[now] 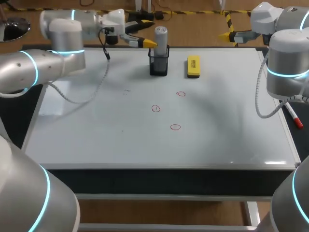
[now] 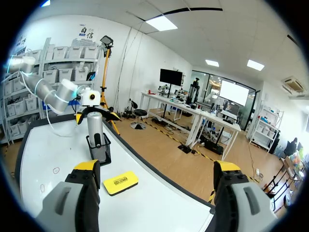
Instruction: Pick up the inspection probe, press it on each red-marked spot on the whiteboard one by one, put down the probe, pick up the eraser, and wipe off all the red marks.
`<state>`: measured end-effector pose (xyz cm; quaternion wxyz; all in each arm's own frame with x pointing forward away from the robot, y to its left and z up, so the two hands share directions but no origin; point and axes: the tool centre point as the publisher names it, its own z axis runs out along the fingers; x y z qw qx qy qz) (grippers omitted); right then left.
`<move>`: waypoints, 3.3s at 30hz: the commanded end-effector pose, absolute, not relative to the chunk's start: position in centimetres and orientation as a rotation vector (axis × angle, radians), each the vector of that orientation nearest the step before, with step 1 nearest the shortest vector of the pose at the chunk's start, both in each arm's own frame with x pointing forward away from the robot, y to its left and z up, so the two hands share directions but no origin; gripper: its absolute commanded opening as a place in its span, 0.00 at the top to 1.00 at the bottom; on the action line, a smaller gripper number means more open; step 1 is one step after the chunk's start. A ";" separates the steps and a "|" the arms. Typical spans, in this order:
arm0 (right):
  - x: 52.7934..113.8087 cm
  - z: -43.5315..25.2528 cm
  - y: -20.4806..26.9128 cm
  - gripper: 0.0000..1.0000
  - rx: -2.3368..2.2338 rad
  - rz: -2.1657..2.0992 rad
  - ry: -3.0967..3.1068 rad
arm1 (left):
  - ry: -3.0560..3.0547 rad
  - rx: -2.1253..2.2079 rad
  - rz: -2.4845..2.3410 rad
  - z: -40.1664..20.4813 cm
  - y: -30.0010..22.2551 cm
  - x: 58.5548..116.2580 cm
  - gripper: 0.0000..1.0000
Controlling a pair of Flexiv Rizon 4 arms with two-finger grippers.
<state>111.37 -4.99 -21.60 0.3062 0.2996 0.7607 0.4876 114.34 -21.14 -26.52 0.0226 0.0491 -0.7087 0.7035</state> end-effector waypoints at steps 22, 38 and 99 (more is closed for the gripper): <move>111.4 -21.6 -5.0 0.00 0.793 1.291 2.013 | -2.185 0.166 2.203 -27.7 -24.8 113.8 0.00; 111.4 -21.6 -5.0 0.00 0.793 1.291 2.013 | -2.167 0.055 2.186 -27.2 -24.5 112.7 1.00; 111.4 -21.6 -5.0 0.00 0.793 1.291 2.013 | -2.376 0.313 2.429 -16.3 -8.6 104.0 1.00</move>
